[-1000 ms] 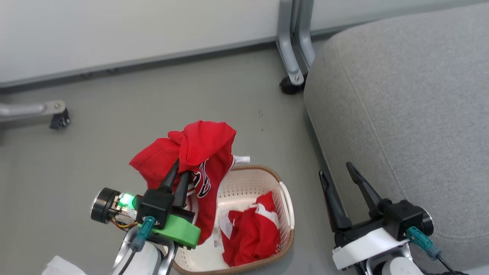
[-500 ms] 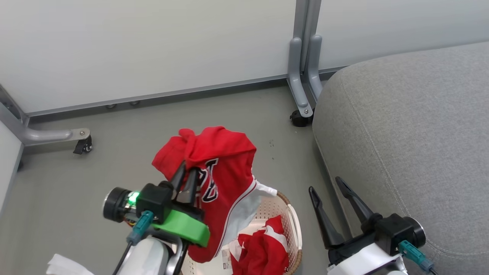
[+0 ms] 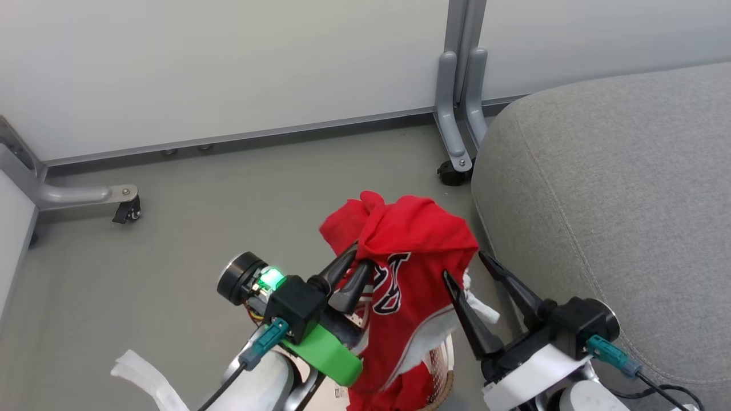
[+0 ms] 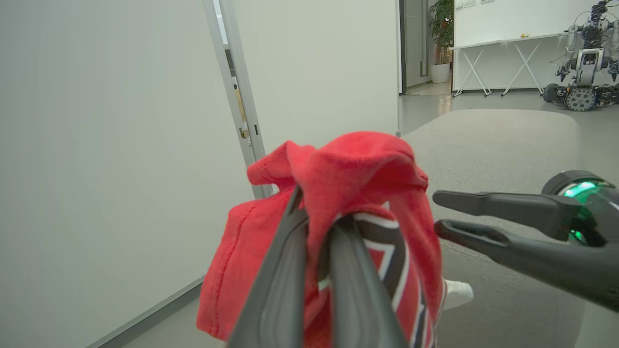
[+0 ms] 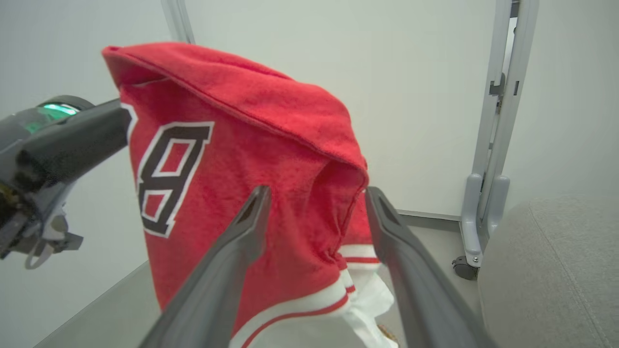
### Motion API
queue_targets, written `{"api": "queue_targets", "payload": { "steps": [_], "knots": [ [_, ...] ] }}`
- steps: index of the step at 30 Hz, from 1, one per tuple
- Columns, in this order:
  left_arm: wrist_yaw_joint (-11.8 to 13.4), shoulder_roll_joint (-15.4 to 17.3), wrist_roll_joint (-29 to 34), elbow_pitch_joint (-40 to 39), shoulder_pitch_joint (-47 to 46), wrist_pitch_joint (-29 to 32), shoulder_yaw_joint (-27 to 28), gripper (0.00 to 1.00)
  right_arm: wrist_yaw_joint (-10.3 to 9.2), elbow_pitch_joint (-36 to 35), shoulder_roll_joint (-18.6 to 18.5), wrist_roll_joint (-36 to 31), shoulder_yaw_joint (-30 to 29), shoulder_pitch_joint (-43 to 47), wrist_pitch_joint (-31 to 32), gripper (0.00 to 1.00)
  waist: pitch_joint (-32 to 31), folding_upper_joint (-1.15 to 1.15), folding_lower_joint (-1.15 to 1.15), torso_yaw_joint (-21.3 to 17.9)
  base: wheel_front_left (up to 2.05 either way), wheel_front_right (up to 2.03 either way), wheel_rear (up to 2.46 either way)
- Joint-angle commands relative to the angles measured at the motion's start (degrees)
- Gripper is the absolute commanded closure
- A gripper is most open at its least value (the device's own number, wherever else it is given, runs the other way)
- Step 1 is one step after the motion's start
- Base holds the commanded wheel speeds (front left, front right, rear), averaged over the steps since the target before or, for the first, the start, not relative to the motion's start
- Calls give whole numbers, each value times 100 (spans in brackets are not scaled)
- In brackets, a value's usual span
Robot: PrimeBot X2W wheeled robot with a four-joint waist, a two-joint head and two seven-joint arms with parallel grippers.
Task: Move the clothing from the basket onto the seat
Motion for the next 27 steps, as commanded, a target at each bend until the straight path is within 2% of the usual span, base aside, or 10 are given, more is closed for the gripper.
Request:
{"api": "queue_targets", "payload": {
  "steps": [1,5,8,11,18,27],
  "knots": [
    [-11,106,-144,-104,-132,-4,-159,100,0,54,-44,53,41,-64,-18,0,11,0,0,23,0,0,0],
    [-13,309,-382,-365,-270,-5,-494,100,0,40,-135,546,397,-209,-19,0,37,0,0,92,0,0,0],
    [-13,422,-414,-494,-343,-4,-670,100,0,-20,-319,1001,847,-289,-18,0,63,0,0,140,0,0,0],
    [-14,479,-418,-559,-424,-5,-763,100,0,-23,-444,1334,1049,-324,-18,0,79,0,0,194,0,0,0],
    [-15,587,-429,-655,-433,-5,-848,100,0,79,-590,1390,956,-279,-18,0,56,0,0,251,0,0,0],
    [-15,618,-611,-621,-418,-5,-1001,100,0,-53,-603,1753,1742,-523,-18,0,1,0,0,224,0,0,0]
  ]
}}
